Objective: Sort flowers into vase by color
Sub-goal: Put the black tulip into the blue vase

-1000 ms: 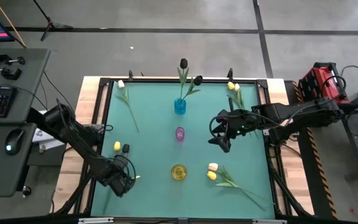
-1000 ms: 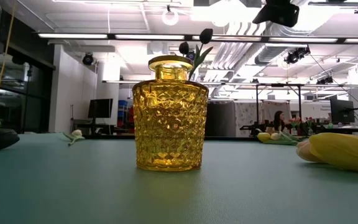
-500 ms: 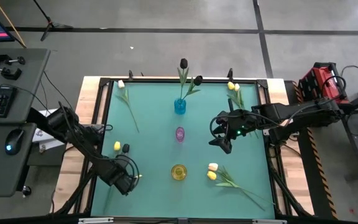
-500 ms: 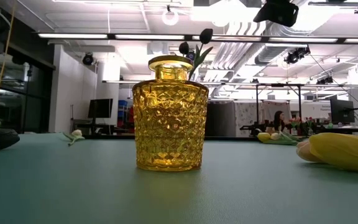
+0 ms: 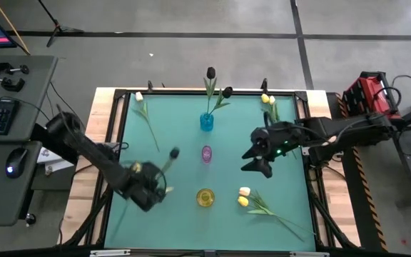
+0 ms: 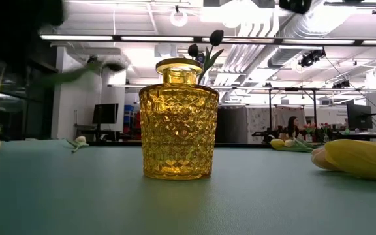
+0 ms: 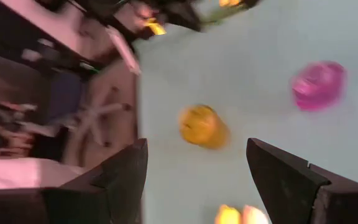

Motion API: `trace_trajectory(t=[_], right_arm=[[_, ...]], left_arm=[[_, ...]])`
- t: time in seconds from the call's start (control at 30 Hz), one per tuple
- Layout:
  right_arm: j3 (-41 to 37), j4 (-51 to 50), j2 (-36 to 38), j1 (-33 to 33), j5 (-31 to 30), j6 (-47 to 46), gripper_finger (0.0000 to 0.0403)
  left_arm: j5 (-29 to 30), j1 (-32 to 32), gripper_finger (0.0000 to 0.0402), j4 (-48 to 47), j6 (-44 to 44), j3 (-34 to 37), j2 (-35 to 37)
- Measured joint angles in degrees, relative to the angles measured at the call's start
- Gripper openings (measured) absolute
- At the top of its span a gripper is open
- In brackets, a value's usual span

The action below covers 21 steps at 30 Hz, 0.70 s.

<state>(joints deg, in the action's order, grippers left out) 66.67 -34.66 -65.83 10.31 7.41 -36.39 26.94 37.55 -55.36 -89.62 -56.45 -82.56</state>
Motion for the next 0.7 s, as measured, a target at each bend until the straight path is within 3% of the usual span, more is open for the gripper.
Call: trace_trajectory(t=[0.1,0.2,0.3,0.37,0.47,0.53,0.7], right_arm=[[0.0,3.1,2.2,0.0,0.1,-2.0,0.0261],[0.0,5.2,4.5,0.0,-1.1,-2.5,0.0261],[0.0,5.9,6.4,0.0,-4.2,-2.6,0.0261],[0.0,5.8,7.1,0.0,-6.6,-2.2,0.0261],[0.0,5.8,7.5,0.0,-9.6,-1.4,0.0261],[0.0,5.8,7.4,0.0,-10.5,-0.8,0.0261],[0.0,5.6,7.4,0.0,-13.0,-0.7,0.0261]], left_arm=[[16.6,-4.0,0.0001,0.7,9.9,-2.5,5.0],[32.6,-9.6,0.0001,9.6,26.7,-3.2,9.5],[38.5,-18.7,0.0001,24.8,48.8,-3.2,11.7],[33.4,-26.0,0.0001,38.3,63.9,-3.1,11.6],[11.1,-36.6,0.0000,63.4,84.0,-0.7,9.6],[-0.1,-42.0,0.0000,73.7,89.7,0.1,7.0],[-6.4,-51.2,0.0000,78.2,90.0,0.1,3.6]])
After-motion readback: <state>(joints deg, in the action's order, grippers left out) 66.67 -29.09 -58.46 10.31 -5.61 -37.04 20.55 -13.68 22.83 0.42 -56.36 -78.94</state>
